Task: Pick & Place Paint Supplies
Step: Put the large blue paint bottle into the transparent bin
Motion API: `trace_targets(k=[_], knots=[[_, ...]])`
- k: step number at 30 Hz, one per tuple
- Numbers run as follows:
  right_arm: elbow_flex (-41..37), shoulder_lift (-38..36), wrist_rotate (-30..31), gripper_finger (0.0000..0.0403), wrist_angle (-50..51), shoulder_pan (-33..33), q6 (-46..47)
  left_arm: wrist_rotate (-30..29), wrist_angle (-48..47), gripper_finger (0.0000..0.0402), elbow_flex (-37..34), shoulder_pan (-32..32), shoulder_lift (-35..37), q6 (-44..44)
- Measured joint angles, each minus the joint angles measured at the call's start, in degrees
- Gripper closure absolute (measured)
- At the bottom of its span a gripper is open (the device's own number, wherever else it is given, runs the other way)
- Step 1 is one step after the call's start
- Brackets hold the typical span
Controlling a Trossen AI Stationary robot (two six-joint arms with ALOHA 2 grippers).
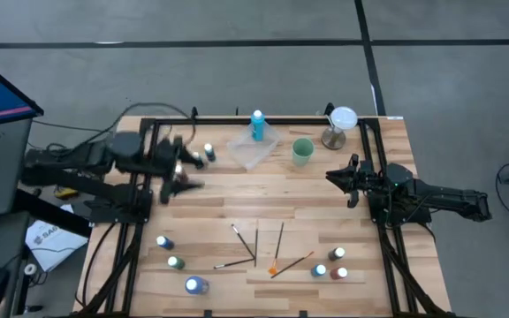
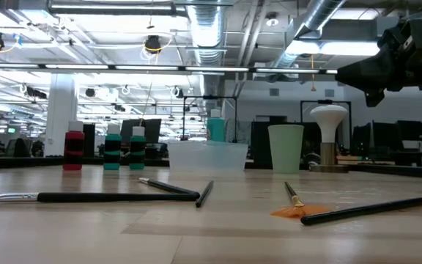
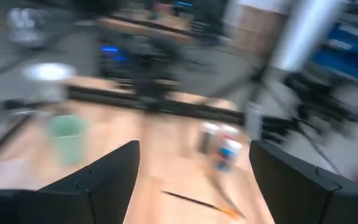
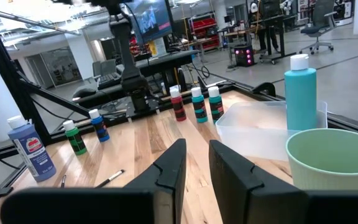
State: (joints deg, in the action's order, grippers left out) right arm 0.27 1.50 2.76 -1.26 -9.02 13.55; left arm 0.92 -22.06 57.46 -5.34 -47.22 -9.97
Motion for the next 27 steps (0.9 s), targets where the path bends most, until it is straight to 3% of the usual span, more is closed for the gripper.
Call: trace_targets(k=[5, 8, 13, 17, 27], knots=[[0.0, 0.0, 0.0, 0.0337, 0.0, 0.0, 0.0, -1.2, -0.7, 0.0101, 0.0, -16.3, -2.7, 3.8], [0.0, 0.0, 0.0, 0.0337, 0.0, 0.0, 0.0, -2.5, -1.2, 0.0101, -0.1, -22.6, -5.6, 3.9], [0.0, 0.0, 0.0, 0.0337, 0.0, 0.0, 0.0, -3.4, -1.3, 0.0101, -0.1, -28.5, -11.0, 3.6], [0.0, 0.0, 0.0, 0.0337, 0.0, 0.0, 0.0, -7.5, -0.3, 0.0101, -0.6, -31.6, -13.3, 3.2], [0.0, 0.0, 0.0, 0.0337, 0.0, 0.0, 0.0, -20.3, 17.2, 0.0101, -13.7, -43.7, -16.7, -4.9]])
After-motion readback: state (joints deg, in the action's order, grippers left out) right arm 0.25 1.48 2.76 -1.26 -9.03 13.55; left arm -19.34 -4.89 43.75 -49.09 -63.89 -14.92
